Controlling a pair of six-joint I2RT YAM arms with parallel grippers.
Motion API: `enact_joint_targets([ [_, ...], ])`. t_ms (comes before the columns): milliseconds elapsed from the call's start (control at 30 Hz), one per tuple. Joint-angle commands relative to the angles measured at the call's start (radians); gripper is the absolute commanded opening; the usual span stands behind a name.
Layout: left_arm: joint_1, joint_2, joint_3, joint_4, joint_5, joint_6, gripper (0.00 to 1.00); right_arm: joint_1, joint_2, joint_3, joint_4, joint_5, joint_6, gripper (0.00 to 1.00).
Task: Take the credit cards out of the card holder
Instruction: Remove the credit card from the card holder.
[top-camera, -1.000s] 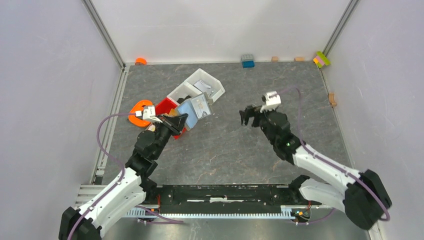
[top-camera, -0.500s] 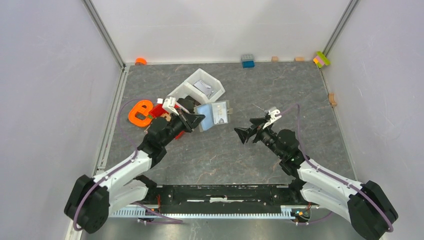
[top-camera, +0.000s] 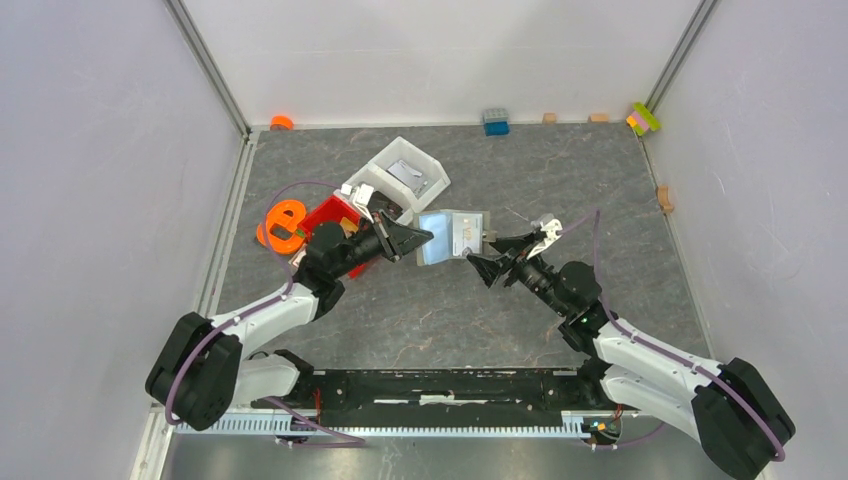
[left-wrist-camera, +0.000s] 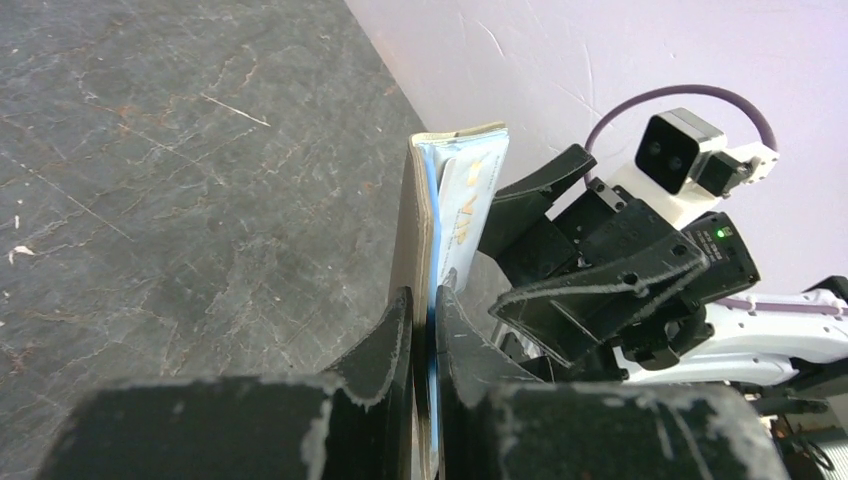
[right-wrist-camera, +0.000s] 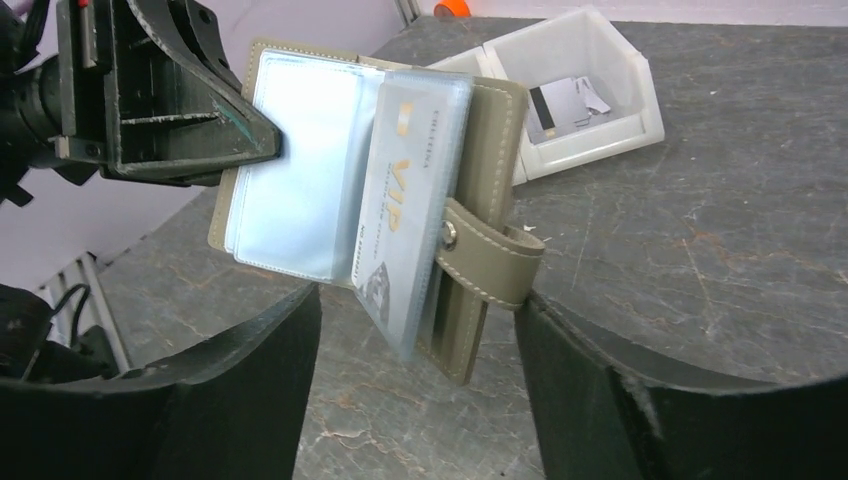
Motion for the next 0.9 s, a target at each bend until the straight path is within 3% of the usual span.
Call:
enact_joint_targets([
  [0,0.002,-0.001,0.045,0.087,0.048,-0.038,0.02,0.003,-0.010,-0.015,0.075,-0.006,0.023,0.70],
  [133,0.002,0.007,0.050,0.090,0.057,-0.041,0.02,0.002,-0.009,-0.025,0.110,-0.031,0.034,0.54],
  [400,0.001,0.028,0.062,0.095,0.082,-0.051,0.02,0.001,0.034,-0.008,0.134,-0.102,0.047,0.42],
  [567,0.002,0.049,0.080,0.066,0.086,-0.048,0.03,0.001,0.048,0.002,0.135,-0.121,0.057,0.22],
  [600,0.002,0.047,0.085,0.043,0.077,-0.042,0.06,0.001,0.046,0.002,0.131,-0.114,0.061,0.19],
  [633,0.002,0.028,0.108,-0.098,-0.002,0.007,0.27,0.001,0.047,0.009,0.096,-0.077,0.072,0.09],
  [667,0.002,0.019,0.123,-0.188,-0.045,0.030,0.35,0.001,0.049,0.013,0.073,-0.064,0.077,0.06],
  [733,0.001,0.006,0.152,-0.329,-0.150,0.075,0.45,-0.002,0.064,0.029,0.037,-0.046,0.086,0.01],
  [867,0.002,-0.001,0.200,-0.508,-0.299,0.118,0.55,-0.008,0.097,0.046,0.010,-0.046,0.116,0.00],
])
